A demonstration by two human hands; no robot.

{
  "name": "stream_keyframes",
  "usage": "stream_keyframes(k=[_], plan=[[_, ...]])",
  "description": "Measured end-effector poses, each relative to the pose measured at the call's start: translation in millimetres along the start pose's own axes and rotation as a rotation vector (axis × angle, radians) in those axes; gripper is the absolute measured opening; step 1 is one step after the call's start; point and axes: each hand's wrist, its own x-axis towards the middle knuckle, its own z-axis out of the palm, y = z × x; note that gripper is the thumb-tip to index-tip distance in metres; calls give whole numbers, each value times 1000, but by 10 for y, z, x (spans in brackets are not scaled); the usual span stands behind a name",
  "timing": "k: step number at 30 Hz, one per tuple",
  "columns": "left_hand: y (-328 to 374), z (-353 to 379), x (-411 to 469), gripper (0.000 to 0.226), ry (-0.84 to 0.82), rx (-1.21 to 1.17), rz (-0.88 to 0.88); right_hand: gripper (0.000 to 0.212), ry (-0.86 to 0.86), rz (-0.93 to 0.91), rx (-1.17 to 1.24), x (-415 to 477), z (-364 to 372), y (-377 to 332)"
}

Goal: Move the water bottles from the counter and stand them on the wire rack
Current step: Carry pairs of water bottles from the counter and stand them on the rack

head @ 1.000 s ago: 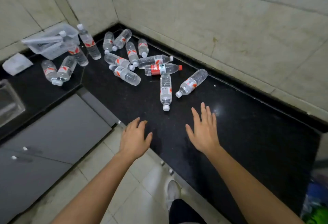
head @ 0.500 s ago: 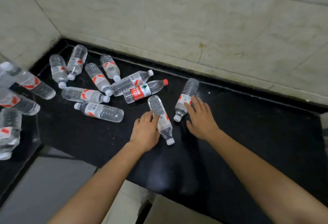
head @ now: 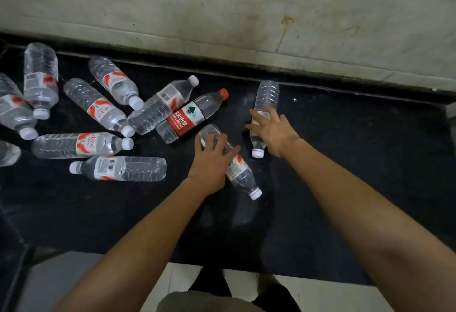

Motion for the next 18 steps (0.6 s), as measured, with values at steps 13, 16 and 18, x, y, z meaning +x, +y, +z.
stream_keyframes(k=[13, 16, 18], plan=[[94, 300, -174, 72, 55, -221, -235, 86, -111, 387, 305, -413, 379, 265], [210, 365, -258, 74, 92, -210, -307, 89, -157, 464, 509, -767, 684, 285], [247, 387, -303, 75, 101, -284, -365, 89, -160, 505, 598, -930, 802, 225]])
